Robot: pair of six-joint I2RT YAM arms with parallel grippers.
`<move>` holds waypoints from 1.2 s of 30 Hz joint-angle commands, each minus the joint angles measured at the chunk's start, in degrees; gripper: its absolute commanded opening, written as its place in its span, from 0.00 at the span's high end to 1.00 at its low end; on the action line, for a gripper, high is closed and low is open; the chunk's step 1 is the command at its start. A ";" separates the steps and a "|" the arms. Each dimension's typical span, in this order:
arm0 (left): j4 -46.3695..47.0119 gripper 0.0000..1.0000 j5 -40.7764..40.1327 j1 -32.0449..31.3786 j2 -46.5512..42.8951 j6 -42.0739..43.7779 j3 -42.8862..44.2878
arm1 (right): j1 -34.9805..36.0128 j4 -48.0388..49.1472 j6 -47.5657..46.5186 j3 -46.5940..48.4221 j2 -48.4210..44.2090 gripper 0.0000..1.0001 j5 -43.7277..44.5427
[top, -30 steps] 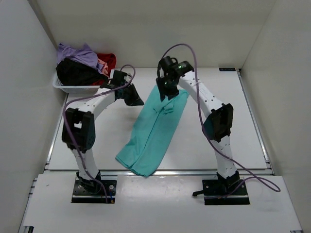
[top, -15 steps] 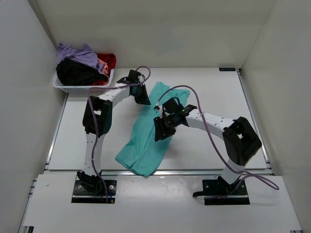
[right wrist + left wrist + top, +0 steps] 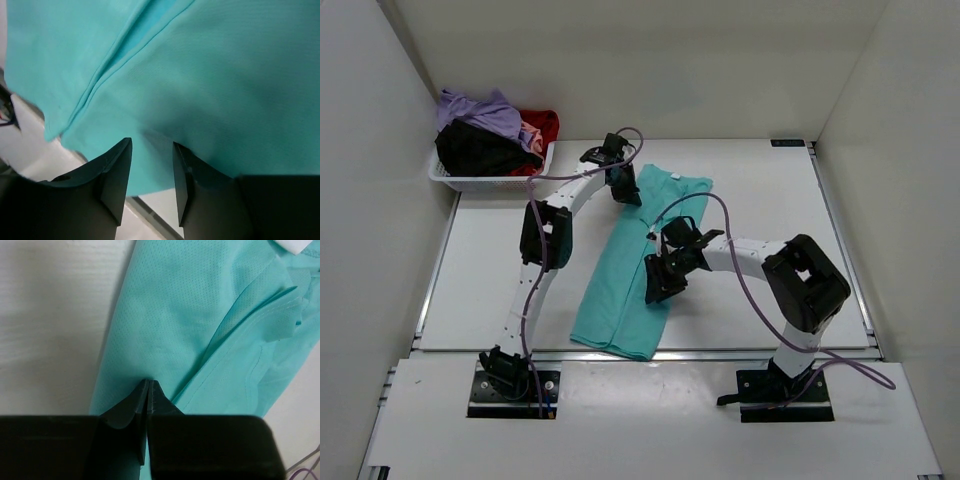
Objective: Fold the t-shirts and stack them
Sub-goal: Rotate the tshirt 90 degrees, then grab the bottom of the folded rectangular tshirt with both arms
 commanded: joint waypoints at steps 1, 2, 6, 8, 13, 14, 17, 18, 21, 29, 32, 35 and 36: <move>-4.96 0.87 -4.11 1.76 1.99 -1.38 3.61 | -2.77 -3.78 -4.50 1.86 1.79 0.64 7.61; -5.13 0.86 -4.11 2.98 2.16 -1.91 3.62 | -3.90 -4.14 -5.38 2.57 2.32 0.64 7.88; -3.02 0.86 -5.16 4.92 3.04 -3.49 4.58 | -7.07 -5.28 -7.75 4.24 3.90 0.64 7.79; -3.02 0.86 -5.96 6.15 4.27 -4.72 6.50 | -7.95 -6.24 -9.42 6.00 4.70 0.63 7.53; 0.31 0.83 -1.74 7.91 9.01 -6.66 13.62 | -8.14 -8.01 -14.08 9.69 6.90 0.58 8.66; 1.19 0.80 0.44 8.09 9.54 -6.66 14.77 | -8.39 -7.66 -14.52 10.57 6.46 0.55 8.50; 2.16 0.68 6.50 9.40 7.28 -9.90 20.83 | -8.13 -8.35 -15.14 13.90 3.75 0.37 6.56; 2.25 0.67 10.09 9.15 5.96 -10.78 20.58 | -8.22 -9.14 -15.14 15.57 3.04 0.34 6.47; 4.02 0.63 14.60 10.19 -4.56 -12.81 14.55 | -7.52 -12.12 -13.83 19.79 -1.71 0.22 8.92; 2.86 0.66 3.89 8.53 -43.07 -1.04 -44.45 | -8.22 -18.90 -2.06 12.35 -13.39 0.22 16.40; 2.95 0.66 0.65 6.25 -55.03 0.46 -63.02 | -6.38 -20.05 1.99 7.26 -16.64 0.23 17.99; 5.93 0.63 -1.29 0.73 -65.13 -2.08 -76.05 | -4.53 -18.39 8.13 0.59 -19.55 0.23 17.12; 6.55 0.61 -1.64 -0.34 -66.12 -2.78 -80.01 | -4.09 -16.99 9.28 -1.01 -20.25 0.25 16.50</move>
